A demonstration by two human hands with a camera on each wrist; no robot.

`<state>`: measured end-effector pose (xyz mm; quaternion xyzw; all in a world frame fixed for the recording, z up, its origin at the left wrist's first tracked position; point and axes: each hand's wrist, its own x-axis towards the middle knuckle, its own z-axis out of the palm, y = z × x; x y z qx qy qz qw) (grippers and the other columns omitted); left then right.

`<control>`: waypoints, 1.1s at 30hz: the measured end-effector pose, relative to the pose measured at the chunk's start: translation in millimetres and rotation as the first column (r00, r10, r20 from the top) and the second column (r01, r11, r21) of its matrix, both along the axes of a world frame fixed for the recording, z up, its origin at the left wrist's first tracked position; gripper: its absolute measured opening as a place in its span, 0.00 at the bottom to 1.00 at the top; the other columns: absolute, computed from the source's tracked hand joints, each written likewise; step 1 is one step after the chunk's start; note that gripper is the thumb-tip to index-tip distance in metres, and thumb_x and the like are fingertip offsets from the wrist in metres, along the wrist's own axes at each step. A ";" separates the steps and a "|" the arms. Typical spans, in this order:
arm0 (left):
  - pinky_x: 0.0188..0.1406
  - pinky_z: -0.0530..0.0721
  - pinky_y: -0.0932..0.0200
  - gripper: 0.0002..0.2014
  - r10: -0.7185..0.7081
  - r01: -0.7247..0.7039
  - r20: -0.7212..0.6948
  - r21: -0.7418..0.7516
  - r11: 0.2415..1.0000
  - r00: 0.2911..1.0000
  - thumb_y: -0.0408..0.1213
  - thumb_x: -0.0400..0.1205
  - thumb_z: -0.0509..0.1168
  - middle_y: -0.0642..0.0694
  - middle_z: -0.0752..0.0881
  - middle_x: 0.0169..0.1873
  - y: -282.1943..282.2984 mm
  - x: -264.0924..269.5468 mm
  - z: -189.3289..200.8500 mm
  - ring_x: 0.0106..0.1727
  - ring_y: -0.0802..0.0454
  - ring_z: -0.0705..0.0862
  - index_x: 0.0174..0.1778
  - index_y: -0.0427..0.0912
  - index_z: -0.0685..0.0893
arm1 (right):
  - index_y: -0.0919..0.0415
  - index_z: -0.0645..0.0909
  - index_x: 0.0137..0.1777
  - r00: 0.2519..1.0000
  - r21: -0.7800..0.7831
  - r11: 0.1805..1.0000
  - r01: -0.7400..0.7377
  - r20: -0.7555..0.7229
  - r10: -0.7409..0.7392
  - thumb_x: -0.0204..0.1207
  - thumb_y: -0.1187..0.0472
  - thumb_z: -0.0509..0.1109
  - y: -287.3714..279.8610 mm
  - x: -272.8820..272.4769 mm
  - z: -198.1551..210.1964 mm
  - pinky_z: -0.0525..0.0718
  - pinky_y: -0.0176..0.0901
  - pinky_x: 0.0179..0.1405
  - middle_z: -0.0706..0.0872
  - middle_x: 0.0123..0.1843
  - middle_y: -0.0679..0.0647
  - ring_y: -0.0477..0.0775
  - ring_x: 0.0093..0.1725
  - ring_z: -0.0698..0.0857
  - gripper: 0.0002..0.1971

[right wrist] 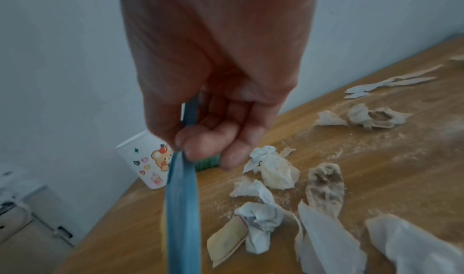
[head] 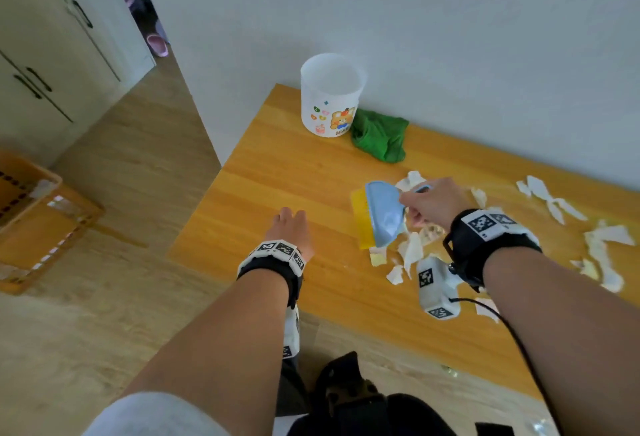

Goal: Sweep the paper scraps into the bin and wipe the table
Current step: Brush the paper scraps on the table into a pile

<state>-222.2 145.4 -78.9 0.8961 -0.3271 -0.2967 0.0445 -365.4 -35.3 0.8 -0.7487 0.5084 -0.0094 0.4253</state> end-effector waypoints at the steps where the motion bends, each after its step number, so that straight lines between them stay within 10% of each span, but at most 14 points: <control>1: 0.69 0.78 0.47 0.27 -0.005 0.005 -0.005 0.003 1.000 1.000 0.28 0.83 0.60 0.39 0.61 0.79 -0.9 -1.6 0.2 0.76 0.39 0.66 0.80 0.41 0.64 | 0.71 0.84 0.37 0.999 0.047 0.998 -0.046 -0.009 0.046 0.72 0.66 0.71 3.1 1.5 -2.6 0.85 0.42 0.32 0.85 0.26 0.58 0.53 0.24 0.83 0.08; 8: 0.74 0.72 0.46 0.29 -0.033 0.034 -0.016 0.054 0.998 0.999 0.29 0.84 0.60 0.37 0.56 0.82 -0.3 -14.0 -1.8 0.82 0.37 0.59 0.82 0.41 0.61 | 0.68 0.81 0.36 0.977 0.180 0.969 -0.170 -0.099 0.190 0.77 0.66 0.68 17.0 -10.7 -27.1 0.81 0.44 0.31 0.83 0.30 0.63 0.58 0.29 0.81 0.09; 21: 0.63 0.80 0.49 0.27 -0.102 0.102 0.008 0.036 0.994 0.995 0.26 0.83 0.58 0.38 0.61 0.78 -34.5 -43.6 6.6 0.76 0.38 0.66 0.79 0.41 0.65 | 0.68 0.84 0.41 0.987 0.083 0.984 0.159 -0.009 -0.159 0.77 0.63 0.70 -23.3 -61.3 -16.9 0.85 0.49 0.36 0.83 0.31 0.61 0.57 0.28 0.81 0.08; 30: 0.65 0.79 0.48 0.29 -0.156 0.156 -0.009 0.023 0.987 0.988 0.25 0.82 0.59 0.38 0.59 0.80 -71.2 -34.3 14.3 0.79 0.37 0.62 0.80 0.43 0.64 | 0.60 0.88 0.51 0.969 -0.123 0.971 0.204 0.165 -0.182 0.78 0.59 0.70 -57.5 -58.0 5.5 0.92 0.56 0.42 0.91 0.38 0.61 0.60 0.38 0.90 0.08; 33: 0.63 0.81 0.48 0.29 -0.166 0.166 -0.015 0.021 0.986 0.986 0.26 0.83 0.59 0.39 0.60 0.78 -86.6 -21.3 11.4 0.77 0.38 0.63 0.81 0.44 0.65 | 0.54 0.87 0.56 0.994 -0.264 0.960 0.099 0.078 -0.081 0.80 0.59 0.66 -66.4 -45.3 10.6 0.86 0.45 0.30 0.88 0.32 0.57 0.58 0.31 0.87 0.10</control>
